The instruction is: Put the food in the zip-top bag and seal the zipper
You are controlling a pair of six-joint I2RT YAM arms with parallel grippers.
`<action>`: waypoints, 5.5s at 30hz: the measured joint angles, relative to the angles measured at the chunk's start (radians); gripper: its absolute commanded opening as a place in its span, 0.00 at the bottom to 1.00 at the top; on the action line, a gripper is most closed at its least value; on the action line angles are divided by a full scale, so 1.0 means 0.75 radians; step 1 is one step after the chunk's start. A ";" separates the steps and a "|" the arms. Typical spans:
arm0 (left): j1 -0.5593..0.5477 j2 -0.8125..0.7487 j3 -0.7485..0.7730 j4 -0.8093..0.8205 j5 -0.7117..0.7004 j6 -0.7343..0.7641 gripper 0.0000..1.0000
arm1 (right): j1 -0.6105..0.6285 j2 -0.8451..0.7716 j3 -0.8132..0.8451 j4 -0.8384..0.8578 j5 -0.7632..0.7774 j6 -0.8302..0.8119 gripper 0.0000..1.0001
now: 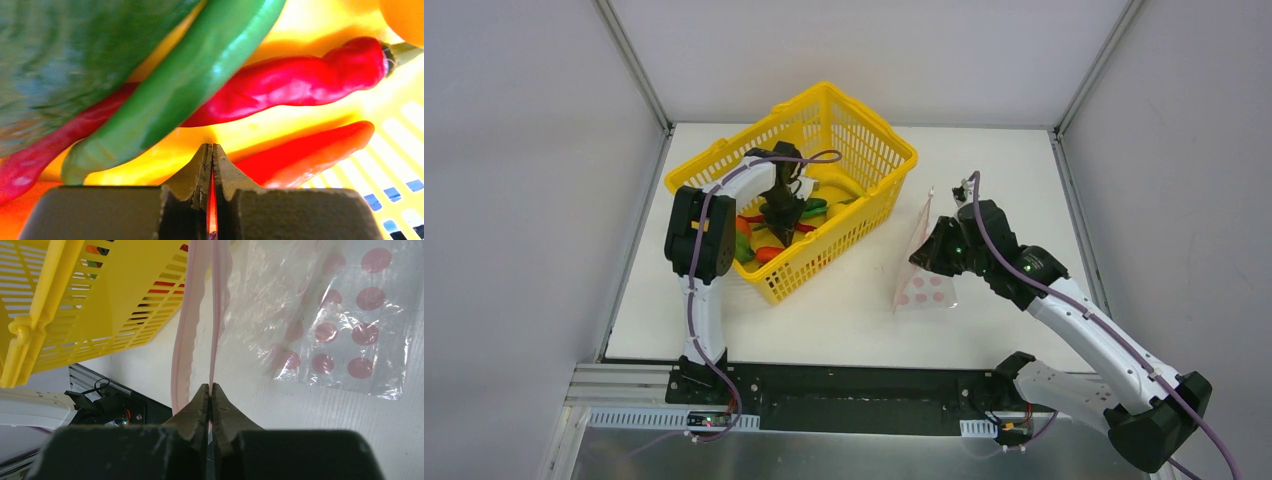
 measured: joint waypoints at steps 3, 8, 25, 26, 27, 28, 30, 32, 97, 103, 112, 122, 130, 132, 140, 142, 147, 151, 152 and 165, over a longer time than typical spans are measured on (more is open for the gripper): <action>-0.022 -0.013 -0.025 -0.003 0.013 0.023 0.00 | 0.000 0.000 -0.003 0.000 -0.001 0.001 0.04; -0.040 -0.125 -0.041 -0.030 0.052 0.064 0.39 | 0.000 -0.004 -0.003 0.001 -0.001 0.001 0.04; -0.138 -0.065 0.178 -0.146 0.122 0.547 0.60 | 0.000 -0.026 -0.012 0.001 0.004 -0.003 0.05; -0.151 -0.040 0.189 -0.159 0.113 0.568 0.60 | 0.000 -0.027 -0.012 0.001 0.006 -0.004 0.05; -0.165 -0.018 0.196 -0.166 0.106 0.581 0.60 | 0.000 -0.027 -0.012 0.001 0.010 -0.004 0.05; -0.183 0.008 0.201 -0.172 0.101 0.599 0.60 | 0.000 -0.028 -0.014 0.001 0.013 -0.004 0.05; -0.214 0.042 0.203 -0.181 0.099 0.614 0.60 | 0.000 -0.030 -0.018 0.002 0.020 -0.005 0.05; -0.240 0.067 0.203 -0.184 0.095 0.618 0.60 | 0.000 -0.030 -0.022 0.001 0.022 -0.007 0.06; -0.290 -0.108 -0.167 -0.023 -0.224 0.321 0.59 | -0.003 -0.078 -0.079 0.029 0.019 -0.029 0.10; -0.291 -0.123 -0.149 -0.019 -0.272 0.320 0.60 | -0.005 -0.062 -0.139 0.084 0.011 -0.011 0.21; -0.291 -0.436 -0.248 0.110 -0.346 0.197 0.72 | -0.009 0.105 -0.462 0.345 -0.157 0.197 0.41; -0.291 -0.841 -0.410 0.232 -0.532 0.009 0.79 | -0.009 0.228 -0.624 0.721 -0.194 0.396 0.41; -0.300 -1.416 -0.564 0.326 -0.413 -0.178 0.78 | -0.011 0.436 -0.670 0.968 -0.237 0.500 0.41; -0.339 -1.527 -0.588 0.352 -0.352 -0.227 0.76 | -0.011 0.484 -0.672 1.037 -0.255 0.528 0.40; -0.868 -1.539 -0.616 0.326 -0.378 -0.345 0.73 | -0.013 0.607 -0.685 1.203 -0.266 0.584 0.11; -1.021 -1.453 -0.612 0.307 -0.452 -0.362 0.74 | -0.015 0.618 -0.689 1.225 -0.271 0.593 0.00; -1.267 -1.182 -0.591 0.271 -0.585 -0.407 0.75 | -0.016 0.593 -0.708 1.258 -0.290 0.600 0.00; -1.332 -1.026 -0.551 0.274 -0.657 -0.457 0.79 | -0.016 0.470 -0.715 1.237 -0.294 0.600 0.00; -1.340 -0.994 -0.539 0.280 -0.680 -0.474 0.79 | -0.016 0.435 -0.715 1.227 -0.293 0.600 0.00; -1.349 -0.782 -0.482 0.409 -0.824 -0.648 0.79 | -0.017 0.106 -0.712 1.006 -0.225 0.584 0.00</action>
